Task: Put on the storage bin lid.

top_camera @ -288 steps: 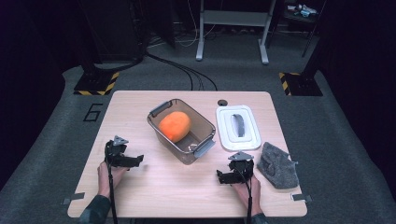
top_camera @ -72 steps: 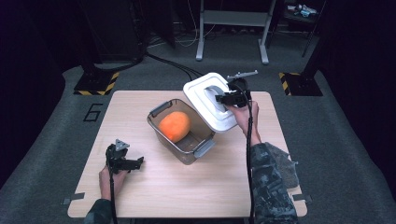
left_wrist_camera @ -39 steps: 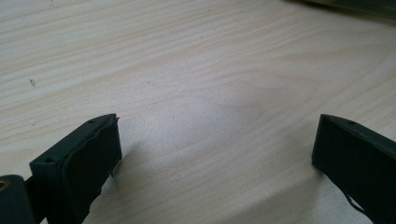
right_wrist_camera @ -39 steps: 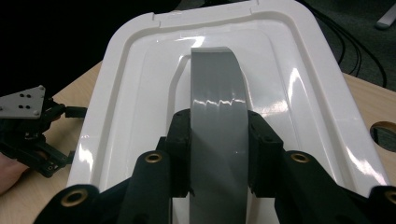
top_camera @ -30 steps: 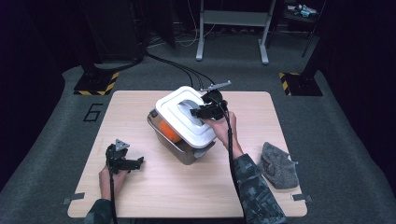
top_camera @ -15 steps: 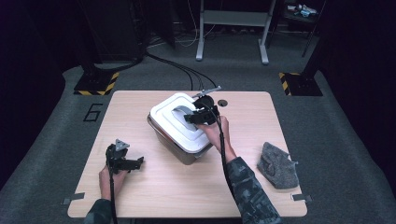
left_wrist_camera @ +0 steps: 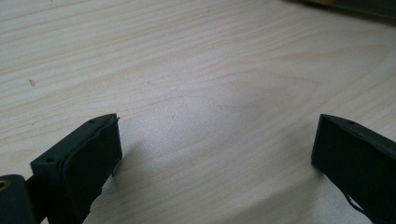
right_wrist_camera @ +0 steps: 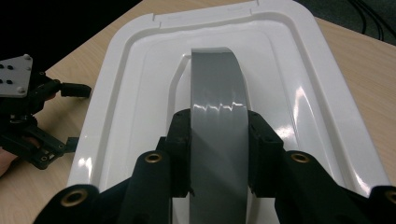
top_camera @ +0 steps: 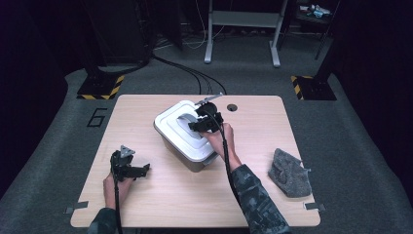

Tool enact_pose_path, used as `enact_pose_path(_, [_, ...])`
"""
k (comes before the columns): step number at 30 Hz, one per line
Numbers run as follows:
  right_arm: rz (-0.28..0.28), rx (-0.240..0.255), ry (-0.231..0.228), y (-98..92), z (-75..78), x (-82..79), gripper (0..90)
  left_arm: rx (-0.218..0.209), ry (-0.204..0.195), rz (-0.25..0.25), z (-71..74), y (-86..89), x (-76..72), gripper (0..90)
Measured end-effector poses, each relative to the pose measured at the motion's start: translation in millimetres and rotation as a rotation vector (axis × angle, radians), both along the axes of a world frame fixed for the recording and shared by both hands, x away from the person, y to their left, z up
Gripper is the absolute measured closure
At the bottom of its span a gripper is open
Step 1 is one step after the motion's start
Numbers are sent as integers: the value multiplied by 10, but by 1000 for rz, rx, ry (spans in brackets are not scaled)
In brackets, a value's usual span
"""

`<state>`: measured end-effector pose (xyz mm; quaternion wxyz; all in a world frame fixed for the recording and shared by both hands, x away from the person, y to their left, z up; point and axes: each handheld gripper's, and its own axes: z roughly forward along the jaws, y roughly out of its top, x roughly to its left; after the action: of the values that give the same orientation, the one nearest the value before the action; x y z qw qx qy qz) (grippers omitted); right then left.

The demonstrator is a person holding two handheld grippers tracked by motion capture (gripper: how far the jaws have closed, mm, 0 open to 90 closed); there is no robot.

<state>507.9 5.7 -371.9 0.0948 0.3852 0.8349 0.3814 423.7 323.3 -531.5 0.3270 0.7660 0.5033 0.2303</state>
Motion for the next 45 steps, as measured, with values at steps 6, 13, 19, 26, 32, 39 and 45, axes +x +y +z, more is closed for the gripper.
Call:
enact_pose_path(6, [-4,2,5,31,-44,30,662,2,0,0,1,1,0,13])
enact_pose_path(13, [-5,-10,17,93,-85,38,662,0,0,0,0,0,0,13])
enact_pose_path(19, [6,-8,10,75,-92,34,655,0,0,0,0,0,0,14])
enact_pose_path(26, [7,12,1,17,-41,20,470,0,-1,0,0,-3,-2,14])
enact_pose_path(32, [-4,16,-32,-72,61,-20,259,0,-1,0,0,-2,-1,13])
enact_pose_path(39, [-13,37,-84,-257,185,-79,144,0,-1,0,0,-1,-1,13])
enact_pose_path(45, [-26,47,-113,-432,283,-165,94,-1,-1,0,0,-2,-1,13])
